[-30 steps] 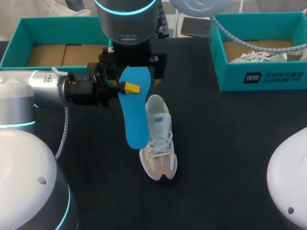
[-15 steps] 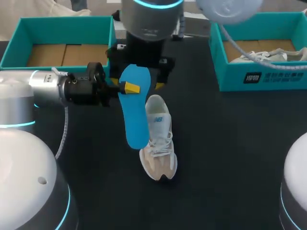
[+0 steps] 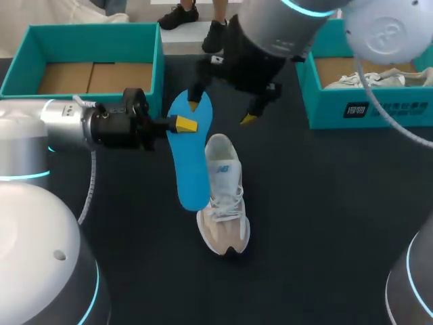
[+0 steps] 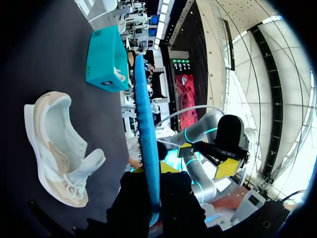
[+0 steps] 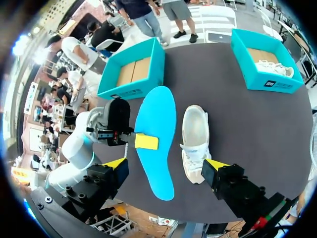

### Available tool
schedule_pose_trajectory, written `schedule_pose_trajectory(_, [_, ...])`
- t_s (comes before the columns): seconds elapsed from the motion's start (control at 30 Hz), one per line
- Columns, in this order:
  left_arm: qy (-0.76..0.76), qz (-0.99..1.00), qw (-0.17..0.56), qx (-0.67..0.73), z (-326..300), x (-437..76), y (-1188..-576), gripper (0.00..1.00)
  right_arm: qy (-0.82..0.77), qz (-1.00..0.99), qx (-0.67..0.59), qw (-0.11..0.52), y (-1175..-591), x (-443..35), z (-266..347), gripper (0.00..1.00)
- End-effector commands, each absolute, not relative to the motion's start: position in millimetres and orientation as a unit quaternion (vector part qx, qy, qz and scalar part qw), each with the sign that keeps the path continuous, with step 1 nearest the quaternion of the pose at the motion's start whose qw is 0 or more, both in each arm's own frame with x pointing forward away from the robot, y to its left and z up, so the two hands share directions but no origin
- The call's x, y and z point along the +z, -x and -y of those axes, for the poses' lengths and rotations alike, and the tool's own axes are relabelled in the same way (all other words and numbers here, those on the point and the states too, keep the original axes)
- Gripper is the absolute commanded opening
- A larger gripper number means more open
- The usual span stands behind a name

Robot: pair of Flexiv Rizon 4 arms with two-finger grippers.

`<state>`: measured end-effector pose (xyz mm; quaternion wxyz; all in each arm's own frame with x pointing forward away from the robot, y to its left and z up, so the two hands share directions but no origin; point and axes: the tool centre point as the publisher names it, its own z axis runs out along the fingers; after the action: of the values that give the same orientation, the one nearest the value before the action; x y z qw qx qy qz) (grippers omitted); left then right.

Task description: Take the shoe out of the shoebox, open the shoe tongue, remove and reinsert the insole, then place the shoe into the shoebox

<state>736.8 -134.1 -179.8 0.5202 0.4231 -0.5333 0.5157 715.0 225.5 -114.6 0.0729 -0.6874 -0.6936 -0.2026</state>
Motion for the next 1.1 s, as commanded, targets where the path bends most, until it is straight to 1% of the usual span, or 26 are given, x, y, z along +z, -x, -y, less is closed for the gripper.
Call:
schedule_pose_trajectory(0.03, [-0.423, 0.533, 0.520, 0.516, 134.0, -180.5, -736.7, 0.00, 0.634, 0.670, -0.326, 0.207, -715.7, -123.0, -206.2, 1.00])
schedule_pose_trajectory(0.17, [-0.423, 0.533, 0.520, 0.516, 134.0, -180.5, -736.7, 0.00, 0.614, 0.666, -0.342, 0.249, -718.6, -127.2, -205.9, 1.00])
schedule_pose_trajectory(0.37, [-0.423, 0.533, 0.520, 0.516, 134.0, -180.5, -736.7, 0.00, 0.588, 0.655, -0.373, 0.293, -719.3, -135.2, -212.8, 1.00])
schedule_pose_trajectory(0.8, [-0.423, 0.533, 0.520, 0.516, 134.0, -180.5, -736.7, 0.00, 0.572, 0.645, -0.398, 0.313, -723.1, -140.2, -213.2, 1.00])
schedule_pose_trajectory(0.93, [-0.423, 0.533, 0.520, 0.516, 134.0, -180.5, -736.7, 0.00, 0.539, 0.639, -0.454, 0.308, -726.3, -142.7, -211.3, 1.00])
schedule_pose_trajectory(1.1, [-0.423, 0.533, 0.520, 0.516, 134.0, -180.5, -736.7, 0.00, 0.519, 0.630, -0.485, 0.314, -730.0, -144.1, -209.2, 1.00])
